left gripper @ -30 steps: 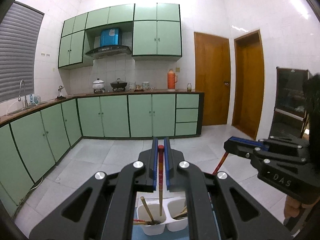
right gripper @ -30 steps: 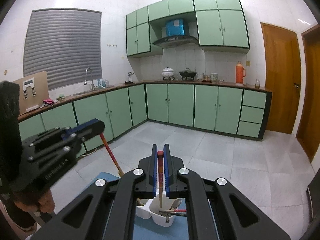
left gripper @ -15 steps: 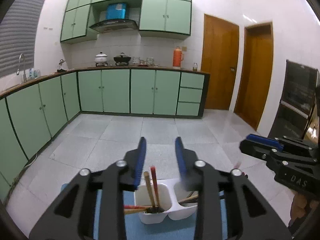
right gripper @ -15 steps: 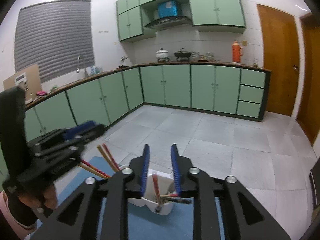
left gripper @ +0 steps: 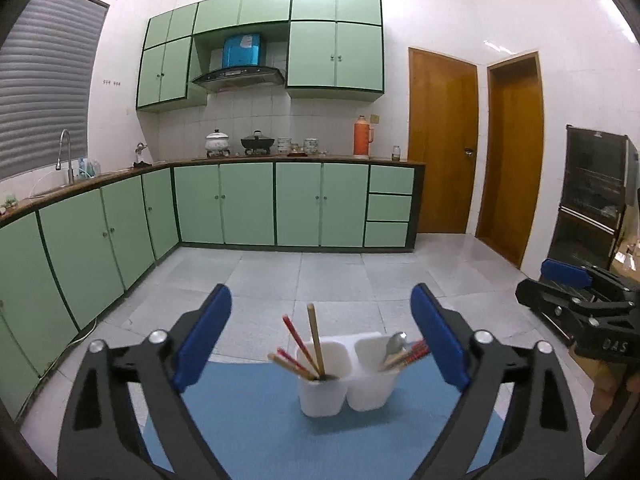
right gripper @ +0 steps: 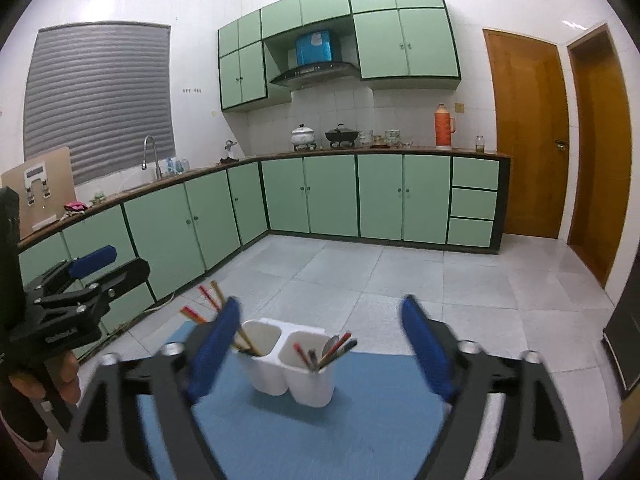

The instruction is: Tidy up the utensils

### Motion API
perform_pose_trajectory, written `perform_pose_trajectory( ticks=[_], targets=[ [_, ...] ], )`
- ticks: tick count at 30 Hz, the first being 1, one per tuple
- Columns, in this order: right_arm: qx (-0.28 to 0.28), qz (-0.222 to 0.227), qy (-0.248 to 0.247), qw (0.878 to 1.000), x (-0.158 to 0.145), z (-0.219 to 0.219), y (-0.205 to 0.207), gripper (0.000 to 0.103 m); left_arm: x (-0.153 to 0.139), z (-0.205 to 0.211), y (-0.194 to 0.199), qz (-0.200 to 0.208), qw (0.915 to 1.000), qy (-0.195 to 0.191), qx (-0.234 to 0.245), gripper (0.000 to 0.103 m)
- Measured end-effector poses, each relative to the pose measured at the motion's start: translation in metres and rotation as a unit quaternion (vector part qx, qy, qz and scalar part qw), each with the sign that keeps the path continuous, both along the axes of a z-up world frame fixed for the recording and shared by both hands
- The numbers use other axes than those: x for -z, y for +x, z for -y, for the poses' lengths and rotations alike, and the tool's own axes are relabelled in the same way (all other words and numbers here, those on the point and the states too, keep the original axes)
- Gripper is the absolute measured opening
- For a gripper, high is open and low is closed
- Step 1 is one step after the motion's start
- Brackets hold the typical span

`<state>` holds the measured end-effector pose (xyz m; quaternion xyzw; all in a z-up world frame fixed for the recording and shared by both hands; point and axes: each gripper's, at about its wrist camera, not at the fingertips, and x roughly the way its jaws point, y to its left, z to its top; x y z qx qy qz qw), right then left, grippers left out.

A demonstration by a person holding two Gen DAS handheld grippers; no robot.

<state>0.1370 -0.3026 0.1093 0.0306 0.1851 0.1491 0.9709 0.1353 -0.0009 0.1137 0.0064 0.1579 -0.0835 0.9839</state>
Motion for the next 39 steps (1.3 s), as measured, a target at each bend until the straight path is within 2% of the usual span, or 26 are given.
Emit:
perform_pose_trajectory(
  ticks=[1,2,7,16,24,39],
  targets=[
    [0.005,0.002,0.003,1.000,0.001,0.001,-0.009,0.095,0.000,0.000,-0.005,-0.001,1.0000,0.001,0.002,0.090],
    [0.009,0.003,0.004,1.000,0.002,0.002,-0.017,0.097,0.001,0.000,-0.011,-0.003,1.0000,0.003,0.003,0.091],
    [0.005,-0.004,0.008,1.000,0.005,0.003,-0.045,0.097,0.008,-0.002,-0.042,-0.014,0.9998,0.012,0.003,0.094],
    [-0.010,-0.003,-0.018,1.000,0.007,-0.009,-0.084,0.097,0.012,-0.002,-0.083,-0.031,0.9993,0.020,0.002,0.096],
    [-0.006,-0.027,-0.014,1.000,0.017,-0.015,-0.100,0.097,0.015,0.006,-0.110,-0.041,0.9989,0.019,0.010,0.096],
    [-0.005,-0.025,-0.009,1.000,0.016,-0.014,-0.118,0.097,0.017,0.011,-0.130,-0.047,0.9985,0.025,0.013,0.096]
  ],
)
